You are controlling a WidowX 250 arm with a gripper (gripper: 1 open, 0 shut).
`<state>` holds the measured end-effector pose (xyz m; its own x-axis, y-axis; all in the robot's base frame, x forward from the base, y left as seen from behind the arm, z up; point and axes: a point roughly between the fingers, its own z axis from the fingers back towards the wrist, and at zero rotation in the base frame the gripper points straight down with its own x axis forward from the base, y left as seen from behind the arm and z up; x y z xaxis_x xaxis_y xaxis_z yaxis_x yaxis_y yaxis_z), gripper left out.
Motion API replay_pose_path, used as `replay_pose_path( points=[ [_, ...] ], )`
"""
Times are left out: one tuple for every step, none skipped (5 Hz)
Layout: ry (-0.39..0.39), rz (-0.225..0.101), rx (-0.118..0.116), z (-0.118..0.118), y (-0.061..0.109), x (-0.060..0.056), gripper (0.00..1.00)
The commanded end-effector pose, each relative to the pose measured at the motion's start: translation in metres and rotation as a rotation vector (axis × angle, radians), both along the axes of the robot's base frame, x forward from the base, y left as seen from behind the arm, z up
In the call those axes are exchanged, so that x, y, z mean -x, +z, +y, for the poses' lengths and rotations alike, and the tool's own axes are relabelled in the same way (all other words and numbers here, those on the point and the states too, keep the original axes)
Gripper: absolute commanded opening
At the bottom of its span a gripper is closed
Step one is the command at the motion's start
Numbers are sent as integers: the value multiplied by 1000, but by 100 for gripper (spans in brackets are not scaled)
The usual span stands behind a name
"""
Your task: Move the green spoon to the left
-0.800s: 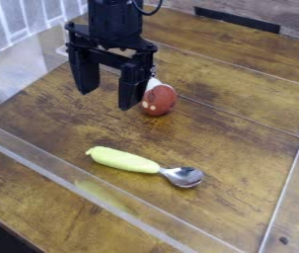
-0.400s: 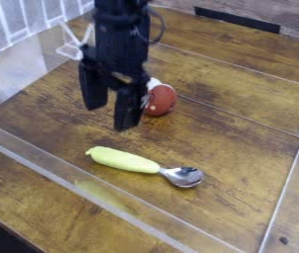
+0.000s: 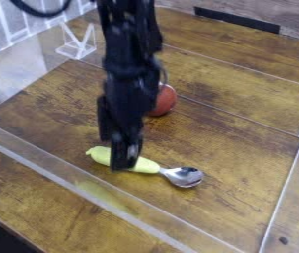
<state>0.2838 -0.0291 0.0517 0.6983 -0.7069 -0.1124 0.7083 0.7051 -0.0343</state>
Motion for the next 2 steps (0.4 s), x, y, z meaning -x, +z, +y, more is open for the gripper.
replay_pose_path(
  points=[
    [-107, -33, 14, 3, -3, -4, 100],
    [-118, -23, 16, 15, -8, -8, 100]
  ],
)
